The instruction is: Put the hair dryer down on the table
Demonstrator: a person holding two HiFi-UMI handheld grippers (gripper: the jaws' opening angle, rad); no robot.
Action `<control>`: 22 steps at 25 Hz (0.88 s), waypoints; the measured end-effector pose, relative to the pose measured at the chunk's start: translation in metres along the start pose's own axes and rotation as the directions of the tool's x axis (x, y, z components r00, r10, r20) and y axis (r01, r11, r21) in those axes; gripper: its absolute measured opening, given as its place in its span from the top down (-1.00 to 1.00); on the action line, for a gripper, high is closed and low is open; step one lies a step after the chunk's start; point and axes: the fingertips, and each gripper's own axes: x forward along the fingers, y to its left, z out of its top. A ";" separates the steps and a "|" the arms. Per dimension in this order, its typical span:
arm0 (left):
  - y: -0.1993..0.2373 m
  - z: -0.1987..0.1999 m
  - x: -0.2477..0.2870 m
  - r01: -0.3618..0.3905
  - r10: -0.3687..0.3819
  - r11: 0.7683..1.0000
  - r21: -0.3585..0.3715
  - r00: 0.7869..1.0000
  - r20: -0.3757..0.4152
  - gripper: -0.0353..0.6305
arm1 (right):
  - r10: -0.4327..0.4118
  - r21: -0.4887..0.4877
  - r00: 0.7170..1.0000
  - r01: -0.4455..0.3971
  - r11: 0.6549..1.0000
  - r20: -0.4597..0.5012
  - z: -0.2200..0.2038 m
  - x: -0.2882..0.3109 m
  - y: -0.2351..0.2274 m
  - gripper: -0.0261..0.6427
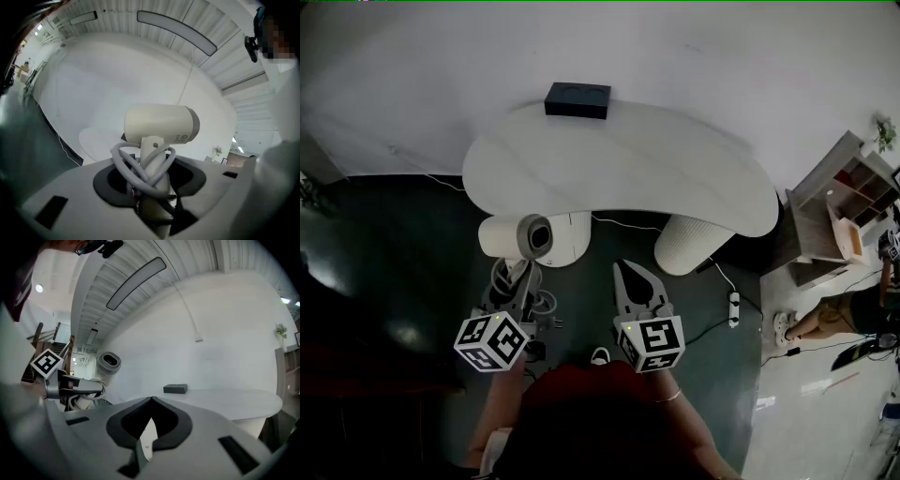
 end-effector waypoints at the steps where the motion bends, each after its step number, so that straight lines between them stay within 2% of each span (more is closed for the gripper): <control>1: 0.000 -0.001 0.001 -0.001 0.001 1.000 0.001 1.000 -0.002 0.26 | 0.001 0.004 1.000 -0.001 1.000 0.003 0.000 0.001 -0.001 0.88; 17: -0.015 -0.009 0.026 -0.020 0.021 0.999 0.033 1.000 -0.023 0.26 | 0.060 0.032 0.998 -0.061 0.998 0.023 -0.001 0.002 -0.028 0.88; 22: -0.019 -0.005 0.031 -0.029 0.029 0.999 0.034 1.000 -0.010 0.26 | 0.028 0.041 0.999 -0.029 0.999 0.038 -0.002 -0.002 -0.045 0.88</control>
